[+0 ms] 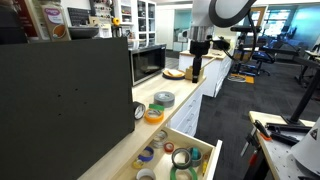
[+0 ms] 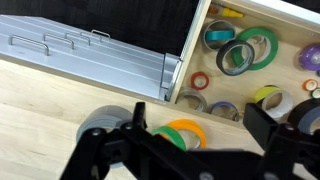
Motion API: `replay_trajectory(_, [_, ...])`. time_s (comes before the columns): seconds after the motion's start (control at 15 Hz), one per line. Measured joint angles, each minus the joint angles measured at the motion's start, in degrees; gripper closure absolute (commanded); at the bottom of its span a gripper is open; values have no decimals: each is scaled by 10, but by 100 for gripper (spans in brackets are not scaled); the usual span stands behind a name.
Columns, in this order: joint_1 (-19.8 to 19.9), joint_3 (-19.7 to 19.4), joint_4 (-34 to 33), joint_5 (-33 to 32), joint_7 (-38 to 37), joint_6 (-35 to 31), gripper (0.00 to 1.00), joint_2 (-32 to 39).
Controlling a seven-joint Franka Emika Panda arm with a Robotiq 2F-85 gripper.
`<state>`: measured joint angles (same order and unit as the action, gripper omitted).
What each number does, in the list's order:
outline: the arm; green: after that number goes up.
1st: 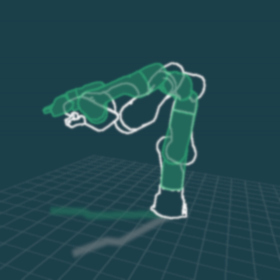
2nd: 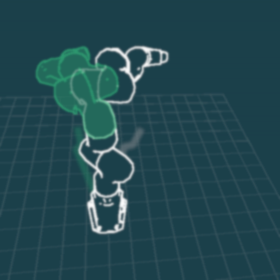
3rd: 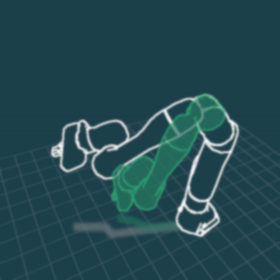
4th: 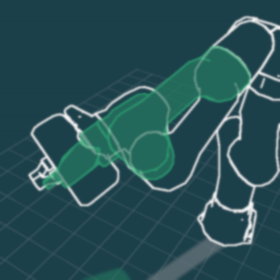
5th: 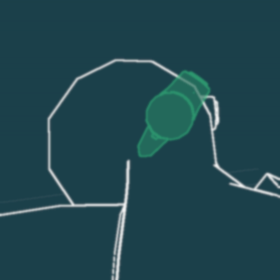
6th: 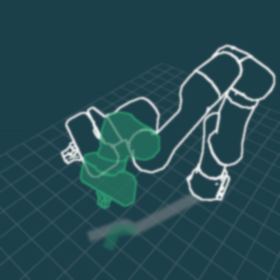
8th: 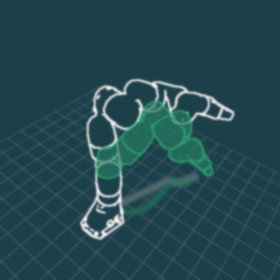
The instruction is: Remove the green tape from the top of the counter and place it in the open drawer
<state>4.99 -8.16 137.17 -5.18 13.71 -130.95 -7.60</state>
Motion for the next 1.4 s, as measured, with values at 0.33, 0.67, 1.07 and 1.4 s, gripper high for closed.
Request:
replay_trajectory(0.33, [0,2,-3,1,3,-2,0,5])
replay_trajectory(0.67, [0,3,-1,11,8,-6,0,11])
replay_trajectory(1.07, [-8,24,0,79,60,-108,0,88])
replay_trajectory(1.4, [-8,56,-34,126,120,-149,0,170])
